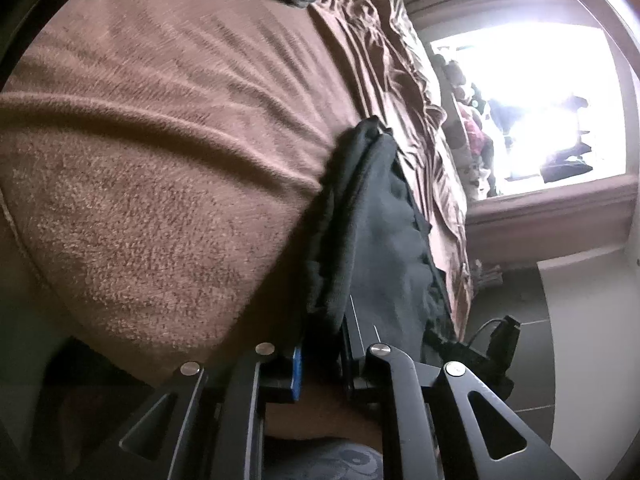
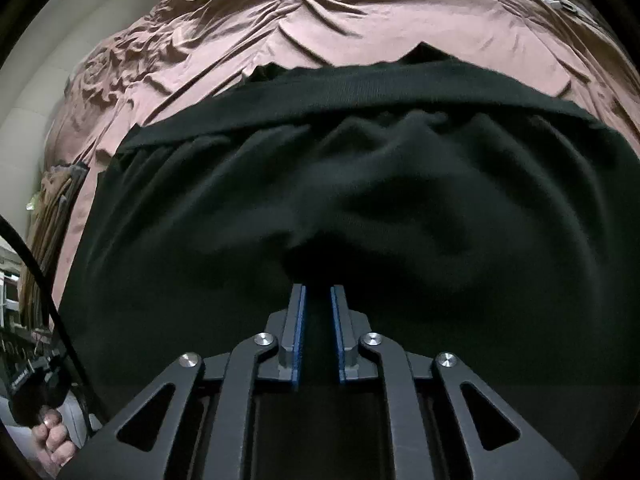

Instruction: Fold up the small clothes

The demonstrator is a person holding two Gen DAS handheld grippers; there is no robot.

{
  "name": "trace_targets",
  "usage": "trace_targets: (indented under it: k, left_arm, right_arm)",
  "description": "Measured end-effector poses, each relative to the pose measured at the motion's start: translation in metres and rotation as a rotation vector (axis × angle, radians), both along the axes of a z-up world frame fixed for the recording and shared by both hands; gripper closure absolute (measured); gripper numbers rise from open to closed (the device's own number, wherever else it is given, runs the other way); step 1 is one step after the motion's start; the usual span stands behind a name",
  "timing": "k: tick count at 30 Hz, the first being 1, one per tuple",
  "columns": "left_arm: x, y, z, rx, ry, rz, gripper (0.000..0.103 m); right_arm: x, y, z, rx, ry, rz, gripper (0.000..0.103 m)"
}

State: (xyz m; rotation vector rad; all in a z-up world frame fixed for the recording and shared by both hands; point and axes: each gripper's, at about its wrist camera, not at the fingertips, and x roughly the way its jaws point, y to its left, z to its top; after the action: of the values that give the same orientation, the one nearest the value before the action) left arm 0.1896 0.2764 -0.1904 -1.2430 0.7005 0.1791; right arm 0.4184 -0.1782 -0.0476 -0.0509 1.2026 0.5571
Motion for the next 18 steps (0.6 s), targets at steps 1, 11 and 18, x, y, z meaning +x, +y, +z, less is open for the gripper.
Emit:
trace_targets:
  k: [1,11,18]
  left_arm:
    - [0.000,0.000,-0.001,0.000,0.007,0.001,0.089]
    - [0.006,0.003,-0.015,-0.038,0.025,0.011,0.078]
    - [0.010,0.010,-0.018,-0.074,-0.002,0.024,0.087]
  right_arm:
    - [0.002,-0.002,0.001,0.002,0.001,-0.003,0.096]
    - [0.035,0.011,0.001,-0.023,0.003,-0.020,0.097]
    - [0.055,0.026,-0.003,-0.045,-0.007,-0.021,0.097]
